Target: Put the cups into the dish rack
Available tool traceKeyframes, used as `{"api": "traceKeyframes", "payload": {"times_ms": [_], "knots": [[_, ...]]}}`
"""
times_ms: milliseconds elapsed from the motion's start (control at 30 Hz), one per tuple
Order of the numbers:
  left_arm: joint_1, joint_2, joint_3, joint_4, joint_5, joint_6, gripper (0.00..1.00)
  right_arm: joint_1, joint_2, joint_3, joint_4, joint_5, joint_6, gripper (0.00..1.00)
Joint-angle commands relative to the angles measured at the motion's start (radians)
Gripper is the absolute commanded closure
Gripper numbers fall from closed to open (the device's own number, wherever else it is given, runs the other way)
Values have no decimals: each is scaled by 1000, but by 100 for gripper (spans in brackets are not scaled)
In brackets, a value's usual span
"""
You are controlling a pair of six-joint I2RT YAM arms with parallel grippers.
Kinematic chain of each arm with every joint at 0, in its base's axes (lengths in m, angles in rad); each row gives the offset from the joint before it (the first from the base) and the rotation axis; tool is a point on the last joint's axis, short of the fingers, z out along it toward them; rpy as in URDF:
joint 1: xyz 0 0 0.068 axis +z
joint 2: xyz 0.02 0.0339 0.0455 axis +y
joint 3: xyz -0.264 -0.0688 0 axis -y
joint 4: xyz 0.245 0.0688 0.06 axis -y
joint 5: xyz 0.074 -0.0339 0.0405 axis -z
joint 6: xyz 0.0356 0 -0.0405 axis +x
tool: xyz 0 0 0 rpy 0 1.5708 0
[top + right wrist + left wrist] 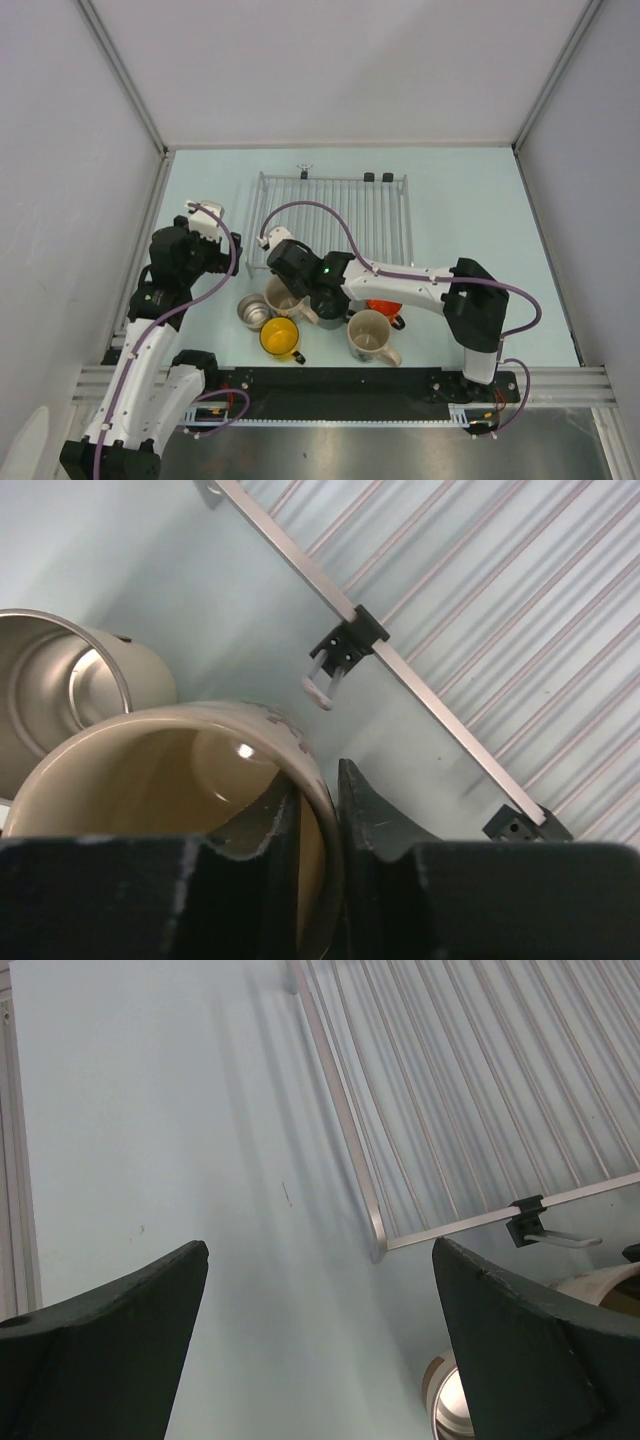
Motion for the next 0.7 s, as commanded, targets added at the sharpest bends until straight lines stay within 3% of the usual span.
{"api": "traceKeyframes", "payload": {"times_ms": [0, 100, 667], "knots": [[11, -2, 1, 48, -5, 6, 0, -2, 20, 25, -8, -29, 18, 91], [11, -2, 5, 47, -2, 0, 0, -9, 11, 28, -8, -46, 22, 100], [12, 20, 56, 68, 56, -25, 0, -103, -260, 103, -29, -137, 62, 100]]}}
